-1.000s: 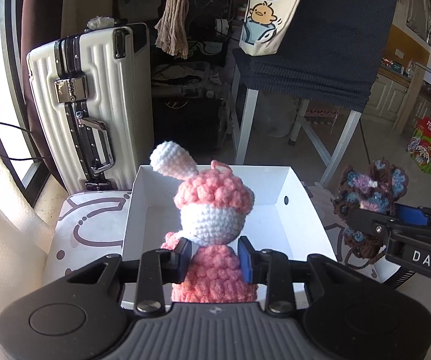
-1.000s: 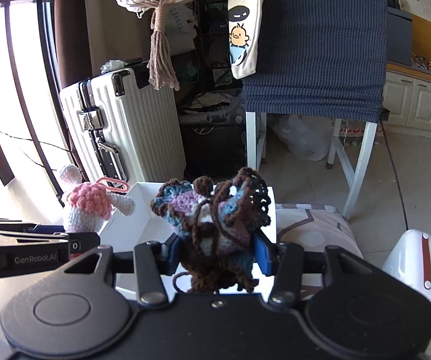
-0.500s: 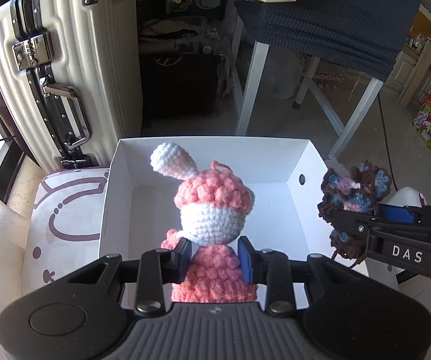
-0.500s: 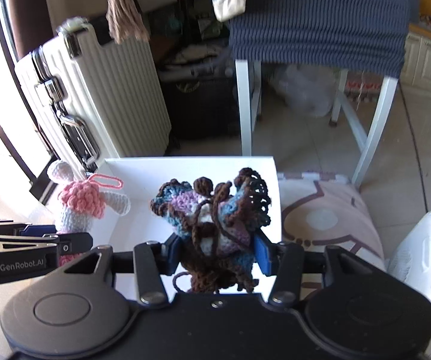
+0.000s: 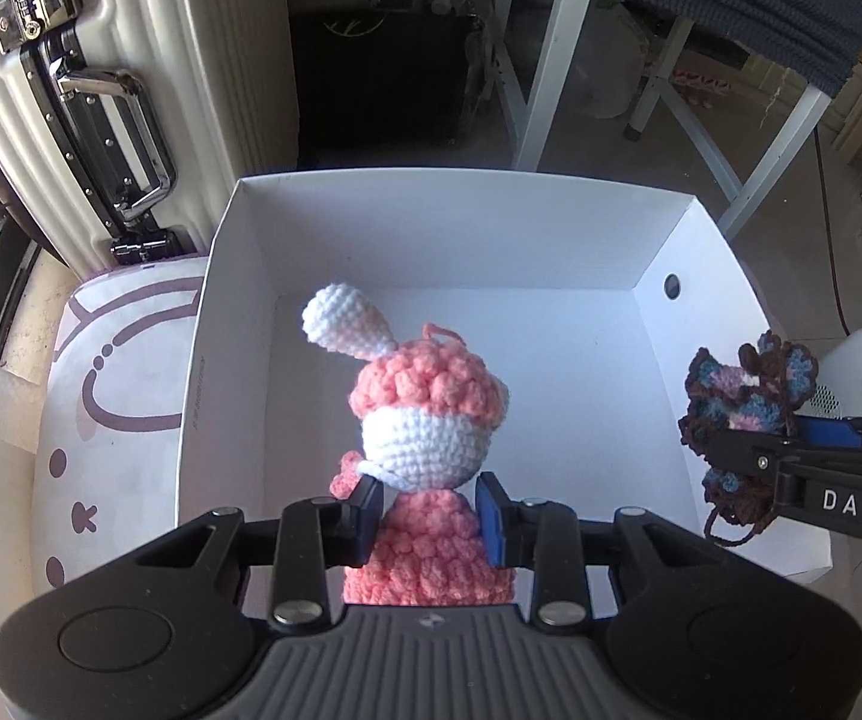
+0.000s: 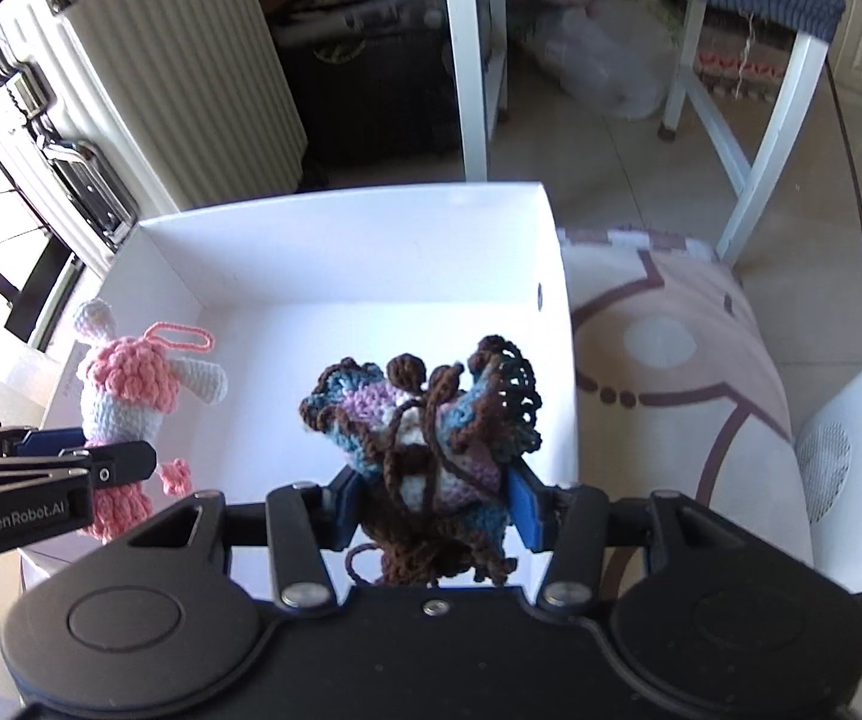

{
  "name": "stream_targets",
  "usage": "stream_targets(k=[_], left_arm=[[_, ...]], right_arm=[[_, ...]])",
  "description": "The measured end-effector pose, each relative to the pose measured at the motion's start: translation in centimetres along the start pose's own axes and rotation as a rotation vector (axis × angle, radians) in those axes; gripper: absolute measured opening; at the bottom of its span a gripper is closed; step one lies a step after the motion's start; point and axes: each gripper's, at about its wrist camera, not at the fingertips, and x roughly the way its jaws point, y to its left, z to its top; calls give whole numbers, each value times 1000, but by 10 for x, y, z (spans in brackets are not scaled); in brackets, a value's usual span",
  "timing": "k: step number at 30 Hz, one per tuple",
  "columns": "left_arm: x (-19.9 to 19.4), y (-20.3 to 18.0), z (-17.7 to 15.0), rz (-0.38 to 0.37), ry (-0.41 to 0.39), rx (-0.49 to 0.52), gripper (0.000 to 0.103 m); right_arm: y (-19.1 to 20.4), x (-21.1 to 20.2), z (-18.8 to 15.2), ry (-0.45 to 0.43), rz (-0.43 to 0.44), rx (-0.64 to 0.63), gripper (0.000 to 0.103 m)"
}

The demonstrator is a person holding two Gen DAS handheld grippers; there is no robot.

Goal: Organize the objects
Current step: 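Lower the bunny into the box and open the left tool while the right tool releases the bundle inside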

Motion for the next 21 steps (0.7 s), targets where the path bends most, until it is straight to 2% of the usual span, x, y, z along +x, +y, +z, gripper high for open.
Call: stream_targets(k=[10,16,18,21], left_arm=[[15,9,-1,18,41,-18,35],[12,16,-1,31,21,-44,37],[10,16,0,39,17,-50,50],[9,15,0,40,17,-43,53]], right_arm=[[8,12,2,41,10,-11,50],[17,14,1,43,12,-29,51],[17,14,2,42,13,-24,55],[20,13,1,44,5,-29,55]])
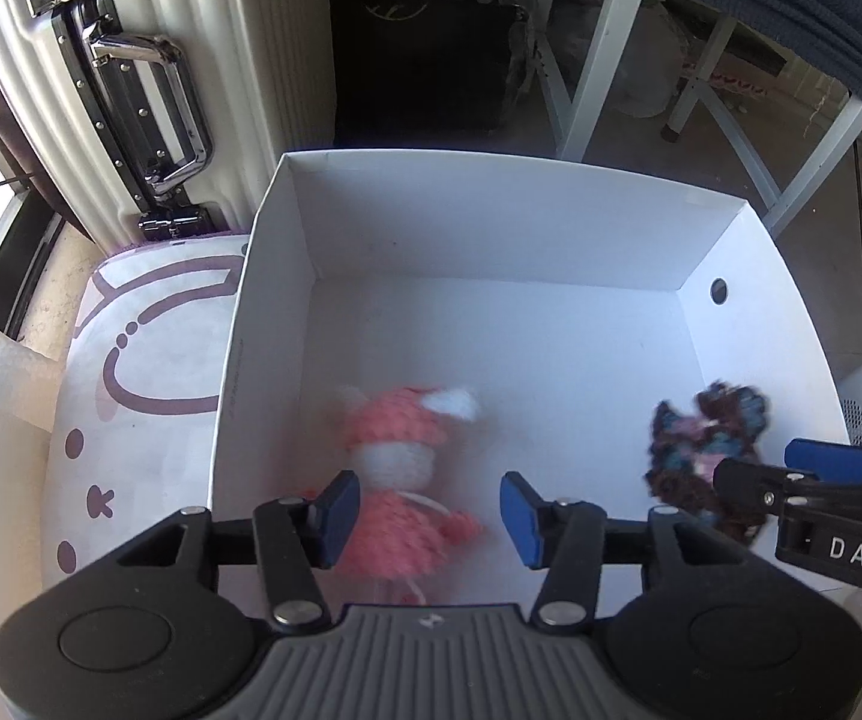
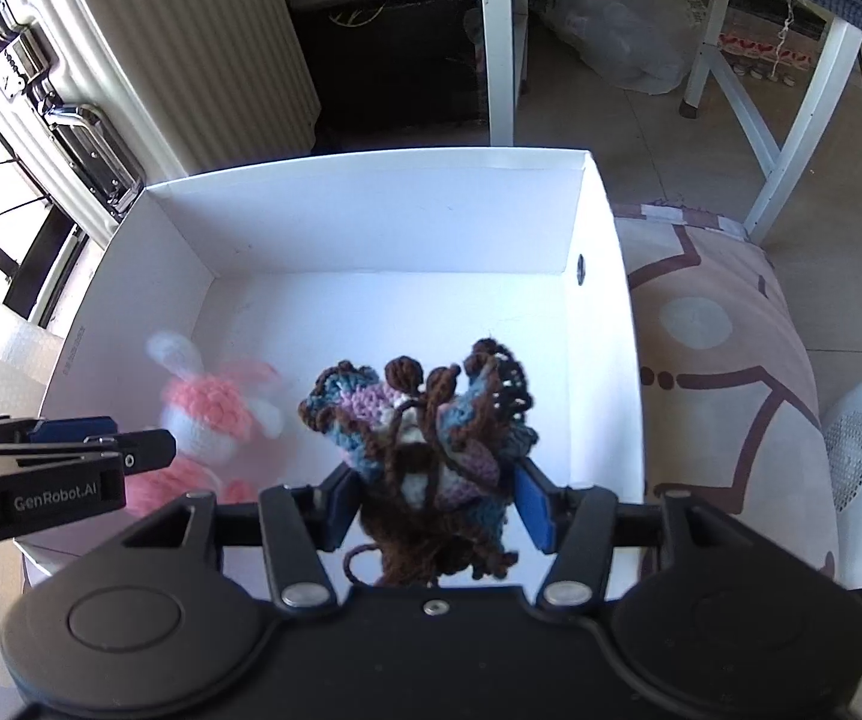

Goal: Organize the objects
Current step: 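Lower the bunny into the box and open the left tool while the right tool releases the bundle inside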

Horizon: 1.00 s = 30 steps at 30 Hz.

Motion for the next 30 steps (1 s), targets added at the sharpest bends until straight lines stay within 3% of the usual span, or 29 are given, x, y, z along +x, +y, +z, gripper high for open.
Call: stream_targets(k=[17,21,30], left_arm=[[-4,1,-5,-4,19,26,54],[-7,2,-6,10,10,21,72],[-19,8,-7,43,-24,3,95]], right_arm=[[-2,-5,2,3,-32,22,67],[-2,-8,2,-4,-50,11,79],[-5,-13,-1,-19,-83,7,99]])
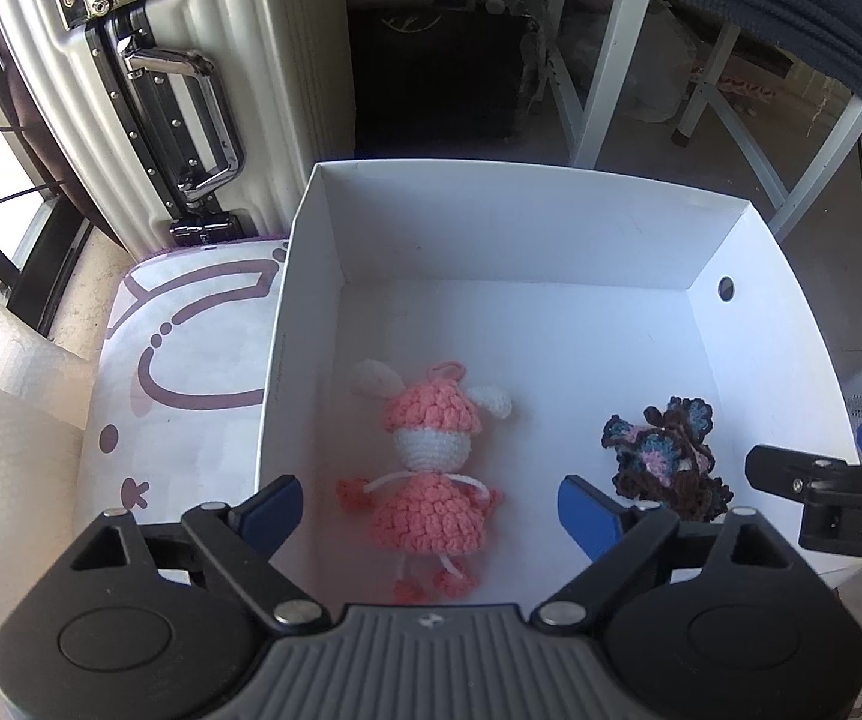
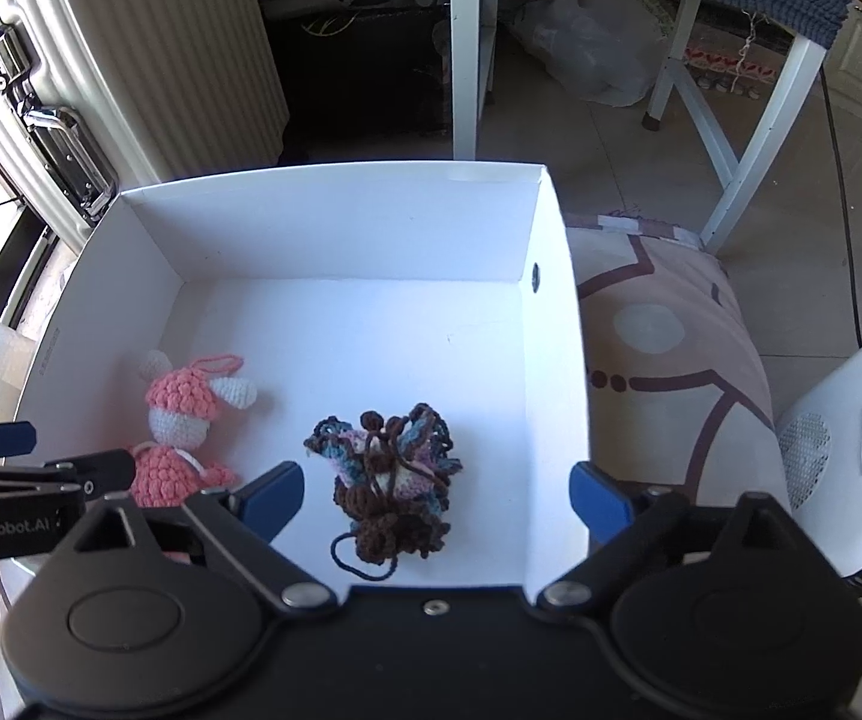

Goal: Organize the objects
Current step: 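Lower the bunny into the box and open the left tool while the right tool releases the bundle inside, then withdraw both tools from the box back toward the remaining items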

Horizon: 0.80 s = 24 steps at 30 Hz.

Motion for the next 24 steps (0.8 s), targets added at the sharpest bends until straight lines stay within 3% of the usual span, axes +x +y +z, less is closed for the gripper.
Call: stream_targets(k=[5,24], left_arm=[[-7,3,-2,7,-9,-9,101],[-44,6,-19,-7,-65,-14,102]], right_arm=[[2,-6,-3,-21,-18,-8,103],[0,-38,-17,-63,-2,7,103]])
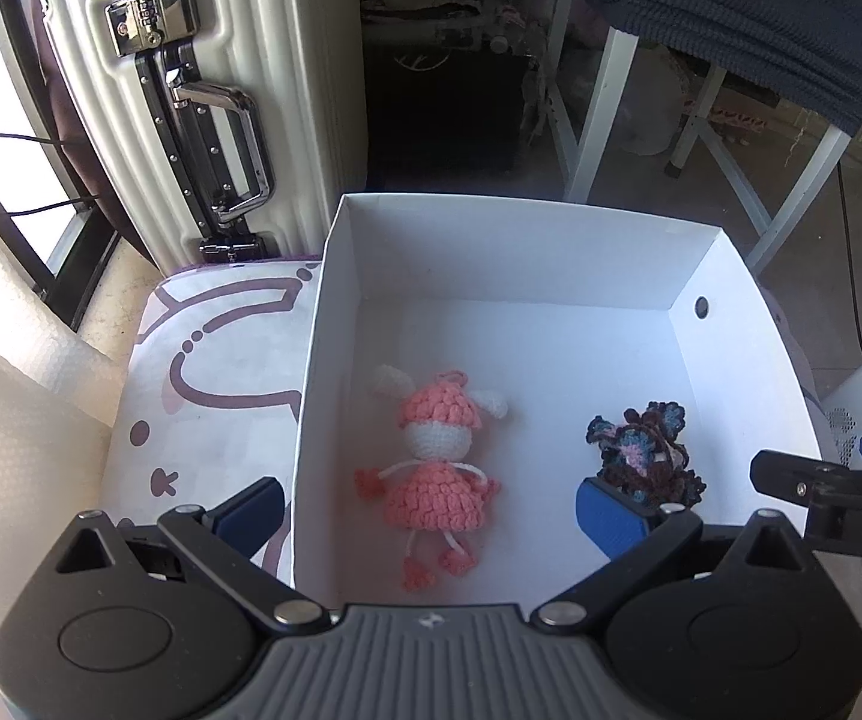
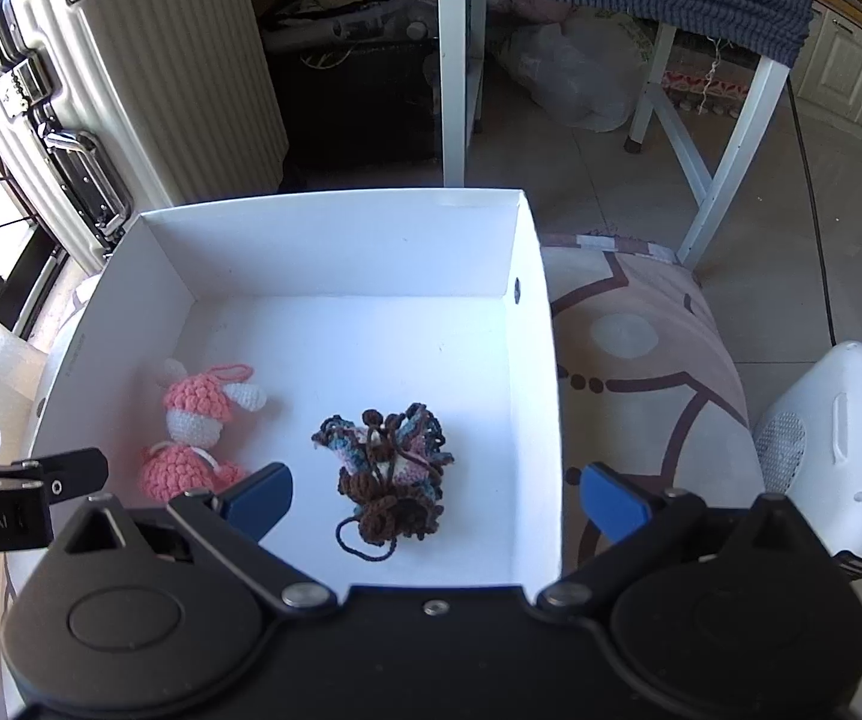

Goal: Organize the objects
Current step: 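Withdraw both tools from the box back toward the remaining items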

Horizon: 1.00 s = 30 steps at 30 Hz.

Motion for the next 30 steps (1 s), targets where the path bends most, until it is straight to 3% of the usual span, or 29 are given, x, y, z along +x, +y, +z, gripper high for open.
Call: stream_targets(k=[30], left_arm=[[-117,5,-72,-6,-214,8,102]], right_arm=[[-4,-117,-64,-219,2,-63,103]])
